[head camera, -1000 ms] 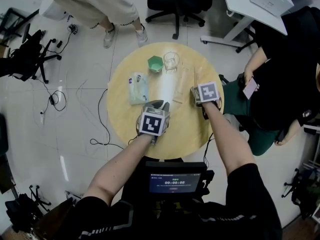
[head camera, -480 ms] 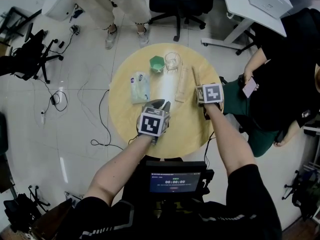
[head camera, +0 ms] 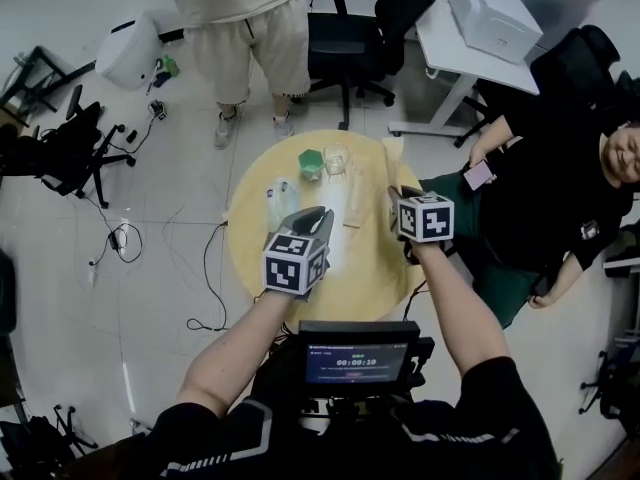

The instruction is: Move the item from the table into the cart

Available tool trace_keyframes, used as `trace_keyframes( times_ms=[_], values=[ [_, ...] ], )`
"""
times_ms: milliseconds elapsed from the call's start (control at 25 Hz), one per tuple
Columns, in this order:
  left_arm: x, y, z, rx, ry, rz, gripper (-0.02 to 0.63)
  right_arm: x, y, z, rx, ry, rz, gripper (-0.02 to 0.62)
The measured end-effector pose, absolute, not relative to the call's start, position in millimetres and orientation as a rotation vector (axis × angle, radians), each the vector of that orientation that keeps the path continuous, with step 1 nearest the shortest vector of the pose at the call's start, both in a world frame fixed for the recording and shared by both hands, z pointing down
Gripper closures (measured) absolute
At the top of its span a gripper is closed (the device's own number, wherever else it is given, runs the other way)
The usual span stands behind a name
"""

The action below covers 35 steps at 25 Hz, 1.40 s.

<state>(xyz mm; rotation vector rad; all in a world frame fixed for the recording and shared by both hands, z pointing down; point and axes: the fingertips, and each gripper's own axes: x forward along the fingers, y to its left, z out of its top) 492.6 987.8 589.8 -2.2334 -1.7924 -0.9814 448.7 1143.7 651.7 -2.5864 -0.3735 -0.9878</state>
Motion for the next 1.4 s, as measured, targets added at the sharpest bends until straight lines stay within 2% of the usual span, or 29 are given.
trace_keyframes(
  times_ms=[120,320,640,880,1400],
  values=[
    [485,972,554,-2.280,-1.814,-0.890,0.551,432,1128,602,-2.672,-0.368,-0.870,0.569],
    [470,944,495,-2.379,-1.880,-0.711,0.604,401,1103,516,-2.778,-0.361,-0.618,0.568],
    [443,904,426,-2.464,-1.933,-0.400,0.604,345,1064,421,-2.886,-0.397,-0.272,0.569],
    [432,883,389,-2.517,-1.921,-0.203,0.604,319,1046,392,-2.923,-0.405,-0.167,0.569],
    [396,910,365,-2.438,-2.068,-0.158,0.604,276,1047,365,-2.961,-0.494,-0.068,0.569]
  ],
)
